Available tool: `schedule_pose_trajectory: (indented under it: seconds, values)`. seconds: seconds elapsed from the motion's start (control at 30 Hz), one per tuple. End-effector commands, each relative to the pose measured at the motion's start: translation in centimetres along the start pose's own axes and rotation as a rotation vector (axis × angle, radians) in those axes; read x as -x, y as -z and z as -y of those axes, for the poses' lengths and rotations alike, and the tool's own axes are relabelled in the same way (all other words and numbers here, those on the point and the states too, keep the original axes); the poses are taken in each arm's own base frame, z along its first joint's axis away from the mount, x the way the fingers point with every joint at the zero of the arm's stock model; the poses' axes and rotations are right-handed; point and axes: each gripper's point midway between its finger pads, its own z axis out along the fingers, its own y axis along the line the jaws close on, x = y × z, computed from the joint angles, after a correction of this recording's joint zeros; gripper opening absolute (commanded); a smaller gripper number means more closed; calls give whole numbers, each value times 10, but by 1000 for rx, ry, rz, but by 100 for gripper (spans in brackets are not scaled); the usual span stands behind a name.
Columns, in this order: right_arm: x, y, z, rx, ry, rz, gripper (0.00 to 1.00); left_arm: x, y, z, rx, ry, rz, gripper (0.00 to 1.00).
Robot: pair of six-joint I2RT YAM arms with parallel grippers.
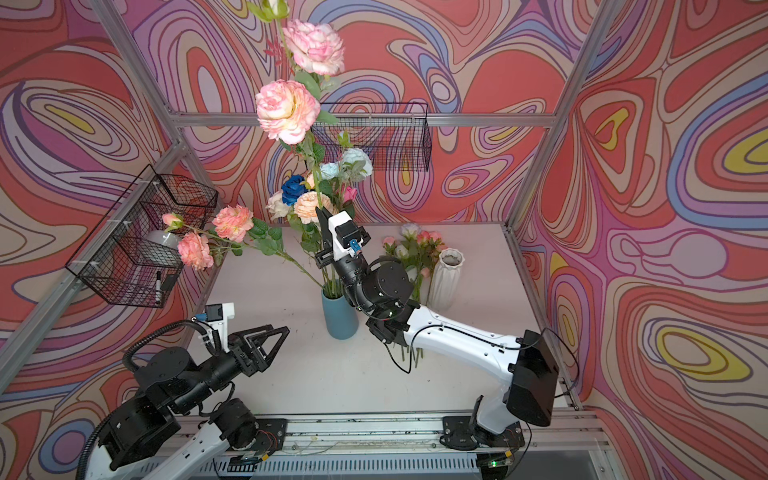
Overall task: Arrange flowers in a vase
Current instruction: Place the flower in the vase.
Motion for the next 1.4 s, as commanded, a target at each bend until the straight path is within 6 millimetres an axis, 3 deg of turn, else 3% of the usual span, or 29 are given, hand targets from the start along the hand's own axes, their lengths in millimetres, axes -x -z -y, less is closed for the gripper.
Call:
schedule_pose_trajectory:
  seconds: [0.0, 0.3, 0.7, 0.73, 0.87, 0.97, 1.2, 1.3, 1.37]
  values:
    - [-10, 3, 13, -44, -2, -11, 0, 0, 3, 1, 7, -18, -12, 98]
    - [-67, 22, 15, -56, -24, -118, 0, -2, 0, 0, 10, -18, -17, 98]
    - [-166, 84, 7, -20, -120, -443, 0, -8, -5, -3, 5, -9, -31, 98]
    - [-172, 91, 5, -9, -135, -474, 4, -8, -6, -4, 6, -7, -33, 98]
    - [-181, 116, 3, 28, -188, -547, 29, -11, -9, -6, 7, -3, -37, 98]
    - [-182, 130, -2, 76, -226, -607, 37, -12, -10, -7, 7, 1, -39, 98]
    - [-184, 167, -1, 100, -338, -690, 43, -16, -12, -13, 21, 8, -41, 98]
    - [-175, 167, 4, 102, -321, -681, 45, -17, -14, -13, 19, 11, -42, 98]
    - [-166, 156, -9, 176, -292, -701, 49, -17, -16, -13, 22, 11, -47, 98]
